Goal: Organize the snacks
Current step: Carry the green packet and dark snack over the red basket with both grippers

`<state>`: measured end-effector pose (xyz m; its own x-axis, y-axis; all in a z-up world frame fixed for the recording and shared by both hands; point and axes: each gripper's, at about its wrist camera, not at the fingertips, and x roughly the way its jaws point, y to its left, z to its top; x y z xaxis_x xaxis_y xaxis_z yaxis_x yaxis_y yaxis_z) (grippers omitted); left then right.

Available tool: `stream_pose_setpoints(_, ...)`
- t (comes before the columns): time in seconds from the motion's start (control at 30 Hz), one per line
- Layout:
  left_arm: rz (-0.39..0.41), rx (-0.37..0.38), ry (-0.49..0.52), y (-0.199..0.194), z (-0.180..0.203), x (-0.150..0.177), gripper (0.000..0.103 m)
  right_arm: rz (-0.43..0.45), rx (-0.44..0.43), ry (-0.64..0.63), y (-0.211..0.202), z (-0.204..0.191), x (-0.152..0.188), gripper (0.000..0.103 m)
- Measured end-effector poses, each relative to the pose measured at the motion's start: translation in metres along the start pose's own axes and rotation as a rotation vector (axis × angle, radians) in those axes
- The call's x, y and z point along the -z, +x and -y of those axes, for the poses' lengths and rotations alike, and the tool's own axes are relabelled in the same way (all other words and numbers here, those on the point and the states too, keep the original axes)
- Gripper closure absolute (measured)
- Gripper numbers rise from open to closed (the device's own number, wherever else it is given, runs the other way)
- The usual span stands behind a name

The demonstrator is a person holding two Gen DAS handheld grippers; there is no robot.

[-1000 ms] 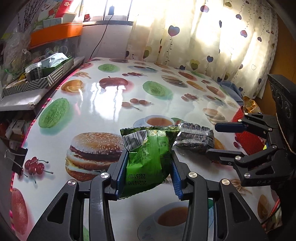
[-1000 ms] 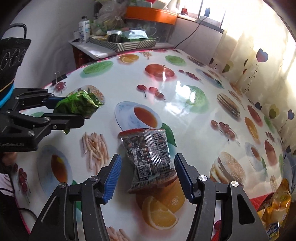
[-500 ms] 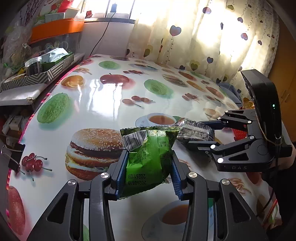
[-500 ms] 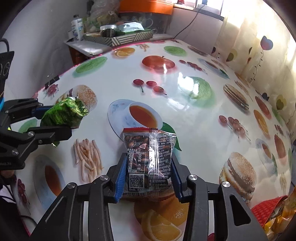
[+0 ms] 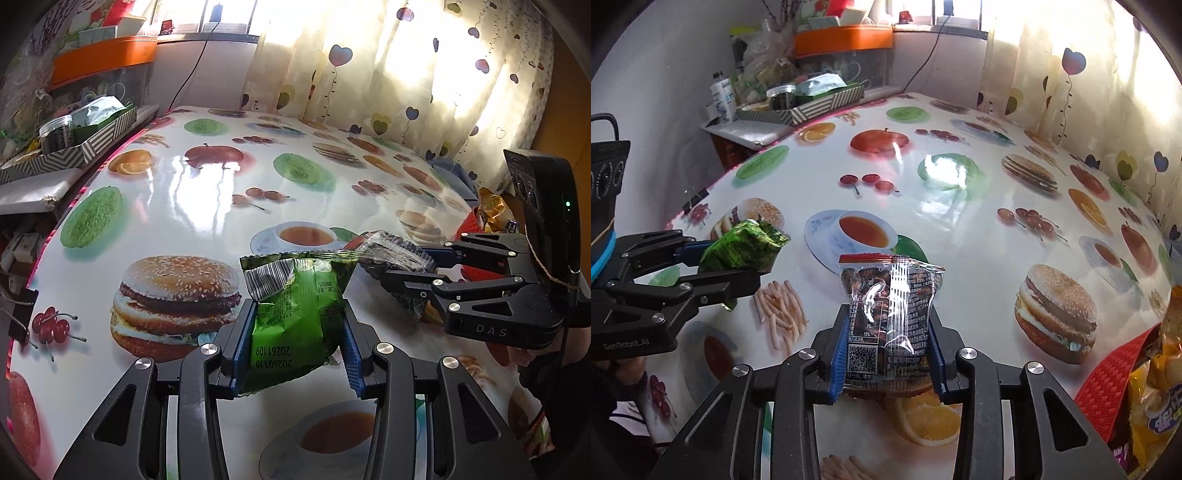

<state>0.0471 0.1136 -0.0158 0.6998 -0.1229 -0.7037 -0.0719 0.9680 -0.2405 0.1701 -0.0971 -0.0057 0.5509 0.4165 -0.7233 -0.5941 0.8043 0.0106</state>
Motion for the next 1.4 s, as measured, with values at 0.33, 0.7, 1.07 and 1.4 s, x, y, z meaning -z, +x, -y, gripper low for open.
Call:
stream_pose_setpoints(0.33,0.008,0.013,-0.004,-0.007,0.026,-0.005,0.06,0.069,0.031,0.061,-0.044,0.0,0.018,0.069)
stream_pose_setpoints(0.7,0.014,0.019,0.031,-0.013,0.061,-0.009,0.059,0.128,0.078,0.103,-0.084,0.005,0.033,0.069)
stream_pose_setpoints(1.07,0.013,0.048,0.073,-0.014,0.092,-0.015,0.059,0.172,0.114,0.166,-0.11,0.019,0.047,0.069)
stream_pose_setpoints(1.4,0.029,0.094,0.119,-0.012,0.12,-0.027,0.059,0.206,0.166,0.232,-0.133,0.042,0.061,0.069)
